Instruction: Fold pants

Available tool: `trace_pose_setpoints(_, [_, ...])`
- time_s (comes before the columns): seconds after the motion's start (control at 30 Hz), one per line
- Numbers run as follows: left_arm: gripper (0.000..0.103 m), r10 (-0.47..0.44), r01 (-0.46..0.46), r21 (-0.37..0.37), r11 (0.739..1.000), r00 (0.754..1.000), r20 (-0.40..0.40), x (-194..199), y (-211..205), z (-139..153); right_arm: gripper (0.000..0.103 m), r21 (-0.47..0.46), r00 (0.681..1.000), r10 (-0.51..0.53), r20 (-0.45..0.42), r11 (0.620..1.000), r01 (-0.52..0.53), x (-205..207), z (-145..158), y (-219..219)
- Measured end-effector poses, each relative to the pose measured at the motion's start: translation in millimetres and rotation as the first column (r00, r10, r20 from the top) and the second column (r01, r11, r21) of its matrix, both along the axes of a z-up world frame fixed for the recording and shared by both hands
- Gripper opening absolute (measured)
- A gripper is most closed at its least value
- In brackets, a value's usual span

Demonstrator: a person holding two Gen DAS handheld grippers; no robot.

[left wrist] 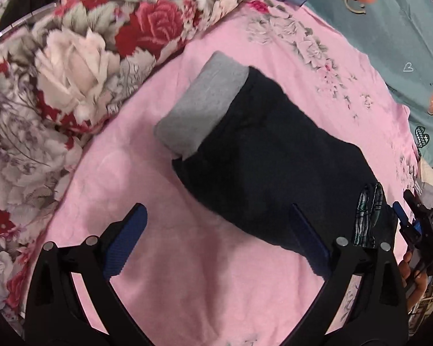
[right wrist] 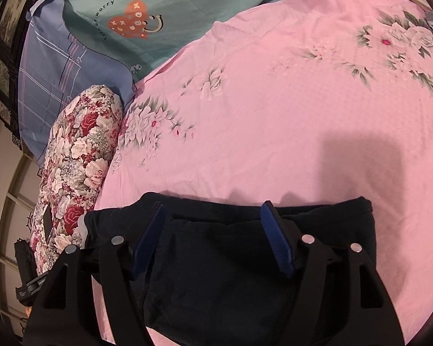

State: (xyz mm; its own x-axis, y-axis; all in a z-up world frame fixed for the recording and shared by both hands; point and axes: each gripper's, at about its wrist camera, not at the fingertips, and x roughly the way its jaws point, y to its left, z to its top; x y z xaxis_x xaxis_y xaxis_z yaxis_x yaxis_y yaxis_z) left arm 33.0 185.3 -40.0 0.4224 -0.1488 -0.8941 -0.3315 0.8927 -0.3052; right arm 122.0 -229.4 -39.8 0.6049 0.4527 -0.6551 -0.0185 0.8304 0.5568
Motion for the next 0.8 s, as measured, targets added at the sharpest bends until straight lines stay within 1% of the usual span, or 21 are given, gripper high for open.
trace_pose_setpoints(0.07, [0.097, -0.004, 0.003, -0.034, 0.999, 1.0, -0.013, 3.8, -1.8, -6.7, 0.07, 0.003, 1.0, 0.005, 0.007, 1.0, -0.005, -1.8, 1.8, 0.1])
trace_pose_setpoints(0.1, [0.095, -0.003, 0.002, -0.039, 0.999, 1.0, -0.013, 5.4, -3.3, -7.7, 0.07, 0.003, 1.0, 0.006, 0.01, 1.0, -0.006, -2.7, 2.4, -0.1])
trace_pose_setpoints(0.23, [0.093, -0.016, 0.016, -0.022, 1.0, 1.0, -0.001, 16.4, -7.4, -8.2, 0.07, 0.012, 1.0, 0.002, 0.01, 1.0, -0.002, -4.8, 3.0, -3.1])
trace_pose_setpoints(0.3, [0.093, -0.011, 0.011, -0.031, 0.999, 1.0, 0.004, 28.2, -2.5, -12.0, 0.07, 0.018, 1.0, -0.001, 0.01, 1.0, 0.001, -4.8, 3.1, -3.6])
trace_pose_setpoints(0.33, [0.093, 0.002, -0.002, -0.029, 1.0, 1.0, -0.01, 34.1, -0.2, -15.9, 0.07, 0.017, 1.0, 0.001, 0.01, 1.0, -0.001, -5.0, 3.0, -3.0])
trace_pose_setpoints(0.37, [0.093, 0.018, -0.018, -0.023, 1.0, 1.0, -0.023, 41.6, 2.5, -21.4, 0.07, 0.015, 1.0, 0.005, 0.01, 1.0, -0.005, -5.3, 3.0, -2.1])
trace_pose_setpoints(0.43, [0.09, 0.022, -0.022, 0.007, 1.0, 1.0, -0.013, 49.6, 2.3, -22.0, 0.07, 0.011, 1.0, 0.015, 0.011, 1.0, -0.015, -5.9, 2.8, 1.0])
trace_pose_setpoints(0.47, [0.081, 0.029, -0.028, 0.036, 0.999, 0.999, -0.019, 53.1, 0.8, -21.0, 0.07, 0.008, 1.0, 0.019, 0.012, 1.0, -0.019, -5.7, 2.6, 2.1])
trace_pose_setpoints(0.5, [0.072, 0.033, -0.032, 0.049, 0.998, 0.999, -0.025, 55.0, 0.2, -20.4, 0.07, 0.004, 1.0, 0.022, 0.01, 1.0, -0.022, -5.6, 2.0, 3.3])
trace_pose_setpoints(0.53, [0.068, 0.039, -0.037, 0.053, 0.998, 0.999, -0.029, 56.5, 0.0, -19.0, 0.07, -0.001, 1.0, 0.02, 0.008, 1.0, -0.02, -5.3, 1.1, 3.7])
trace_pose_setpoints(0.57, [0.06, 0.042, -0.04, 0.067, 0.997, 0.999, -0.031, 56.8, -1.0, -16.1, 0.07, -0.004, 1.0, 0.018, 0.002, 1.0, -0.018, -4.7, -0.2, 3.6])
trace_pose_setpoints(0.6, [0.047, 0.034, -0.031, 0.097, 0.995, 0.999, -0.026, 56.0, -4.3, -11.6, 0.07, -0.004, 1.0, 0.016, -0.004, 1.0, -0.016, -3.6, -1.4, 3.1])
trace_pose_setpoints(0.63, [0.04, 0.025, -0.022, 0.133, 0.991, 1.0, -0.017, 54.1, -7.5, -5.8, 0.07, 0.0, 1.0, 0.013, -0.009, 1.0, -0.013, -3.1, -2.5, 2.7])
trace_pose_setpoints(0.67, [0.034, 0.008, -0.008, 0.184, 0.983, 1.0, 0.0, 52.4, -13.9, 2.3, 0.07, 0.005, 1.0, 0.011, -0.013, 1.0, -0.011, -2.7, -3.1, 2.3])
trace_pose_setpoints(0.7, [0.03, -0.002, 0.0, 0.21, 0.978, 1.0, 0.013, 51.2, -18.2, 7.9, 0.07, 0.01, 1.0, 0.01, -0.015, 1.0, -0.01, -3.1, -3.2, 2.4])
trace_pose_setpoints(0.73, [0.028, -0.014, 0.008, 0.225, 0.974, 1.0, 0.025, 49.2, -21.4, 13.5, 0.07, 0.01, 1.0, 0.013, -0.013, 1.0, -0.012, -3.8, -2.7, 2.9])
trace_pose_setpoints(0.77, [0.022, -0.025, 0.016, 0.219, 0.976, 0.999, 0.038, 46.8, -23.5, 19.3, 0.07, 0.007, 1.0, 0.016, -0.009, 1.0, -0.016, -4.6, -1.9, 4.3])
trace_pose_setpoints(0.8, [0.021, -0.038, 0.027, 0.193, 0.981, 0.998, 0.055, 44.5, -25.4, 24.6, 0.07, 0.0, 1.0, 0.022, -0.002, 1.0, -0.022, -5.7, -0.4, 6.4])
